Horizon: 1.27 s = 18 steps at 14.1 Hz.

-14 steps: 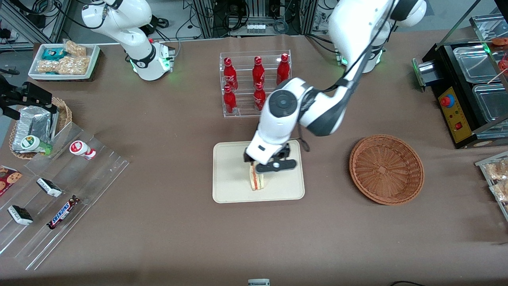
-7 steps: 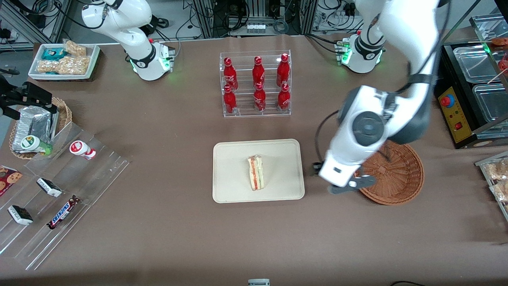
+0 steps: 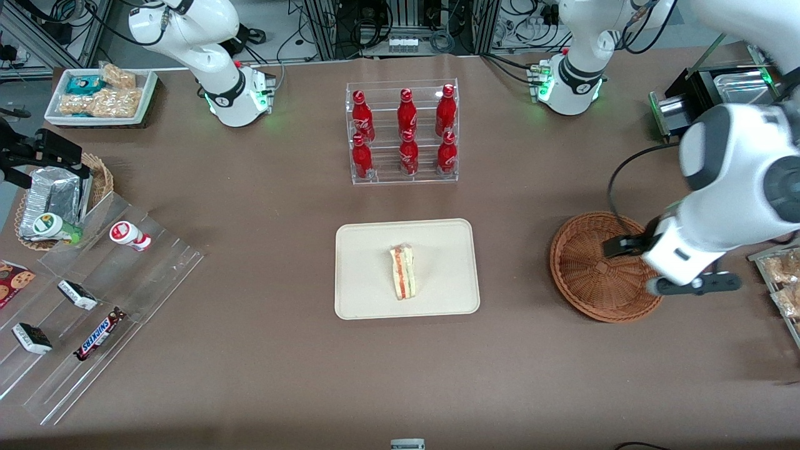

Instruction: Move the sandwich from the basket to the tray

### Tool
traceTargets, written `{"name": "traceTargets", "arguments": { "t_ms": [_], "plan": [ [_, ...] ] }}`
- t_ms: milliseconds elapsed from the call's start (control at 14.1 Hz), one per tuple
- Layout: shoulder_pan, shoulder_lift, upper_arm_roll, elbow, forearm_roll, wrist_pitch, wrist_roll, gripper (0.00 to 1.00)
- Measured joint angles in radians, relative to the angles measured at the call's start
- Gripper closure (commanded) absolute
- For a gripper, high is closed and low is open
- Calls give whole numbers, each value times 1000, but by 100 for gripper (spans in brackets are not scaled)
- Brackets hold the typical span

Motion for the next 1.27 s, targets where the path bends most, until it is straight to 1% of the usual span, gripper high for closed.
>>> {"name": "traceTargets", "arguments": {
  "t_ms": [212,424,707,1273],
  "plan": [
    [22,-60,-1,-4,-2,-67,11,0],
    [40,-122,-1,-11,-24,-115,11,0],
    [48,-191,-2,-66,-48,-124,11,0],
    [60,-200,-2,-88,-53,-122,11,0]
  ]
}}
